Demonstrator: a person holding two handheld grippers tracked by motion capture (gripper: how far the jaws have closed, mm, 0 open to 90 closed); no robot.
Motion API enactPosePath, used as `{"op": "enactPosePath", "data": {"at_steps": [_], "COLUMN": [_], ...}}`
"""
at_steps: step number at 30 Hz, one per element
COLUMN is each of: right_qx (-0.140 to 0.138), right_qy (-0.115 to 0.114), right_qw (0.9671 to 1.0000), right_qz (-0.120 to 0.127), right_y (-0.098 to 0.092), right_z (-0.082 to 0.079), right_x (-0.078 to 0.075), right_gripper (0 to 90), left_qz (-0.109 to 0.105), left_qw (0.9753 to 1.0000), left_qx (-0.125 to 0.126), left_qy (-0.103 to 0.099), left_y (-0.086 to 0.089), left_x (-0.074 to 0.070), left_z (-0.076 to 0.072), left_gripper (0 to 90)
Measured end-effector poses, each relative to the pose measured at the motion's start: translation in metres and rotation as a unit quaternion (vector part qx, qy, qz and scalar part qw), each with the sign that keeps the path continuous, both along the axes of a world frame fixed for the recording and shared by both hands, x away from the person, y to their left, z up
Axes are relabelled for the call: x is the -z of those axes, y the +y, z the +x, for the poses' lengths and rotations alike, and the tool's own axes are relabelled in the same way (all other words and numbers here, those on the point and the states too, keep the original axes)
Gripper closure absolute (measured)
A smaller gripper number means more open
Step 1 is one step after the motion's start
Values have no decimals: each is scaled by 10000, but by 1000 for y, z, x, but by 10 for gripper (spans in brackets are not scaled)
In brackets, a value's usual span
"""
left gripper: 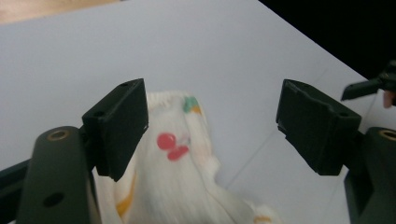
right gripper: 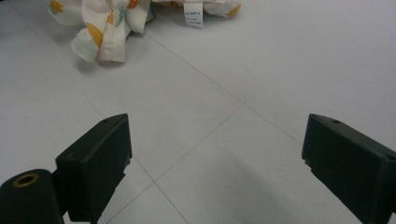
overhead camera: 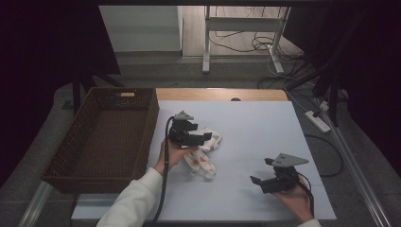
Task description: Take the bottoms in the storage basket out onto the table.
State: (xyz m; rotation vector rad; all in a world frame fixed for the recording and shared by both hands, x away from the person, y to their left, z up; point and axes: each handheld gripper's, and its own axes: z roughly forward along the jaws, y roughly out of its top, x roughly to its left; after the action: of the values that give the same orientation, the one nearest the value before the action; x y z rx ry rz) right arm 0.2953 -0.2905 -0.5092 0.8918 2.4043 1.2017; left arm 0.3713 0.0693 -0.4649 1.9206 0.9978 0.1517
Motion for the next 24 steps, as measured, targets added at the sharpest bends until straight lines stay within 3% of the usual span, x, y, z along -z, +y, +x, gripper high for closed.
{"op": "enactPosePath", "data": {"at_steps": [5,10,24], "right_qx": [-7,-13,-15], "right_qy": [6,18,39], "right_qw": [10000,10000,10000], "right_qz": [-4,-4,23], "right_y": [0,1,3], "right_z": [0,0,4], "right_x": [0,1,1], "right_gripper": [84,84,84], "left_qz": [64,-18,6], "left_qw": [9999,9999,9996], "left_qx": [83,119,269], "left_qy": [3,28,73], "left_y": [6,14,30], "left_x": [4,8,15], "left_z": [-16,-28,-48], "left_gripper": [244,246,239]}}
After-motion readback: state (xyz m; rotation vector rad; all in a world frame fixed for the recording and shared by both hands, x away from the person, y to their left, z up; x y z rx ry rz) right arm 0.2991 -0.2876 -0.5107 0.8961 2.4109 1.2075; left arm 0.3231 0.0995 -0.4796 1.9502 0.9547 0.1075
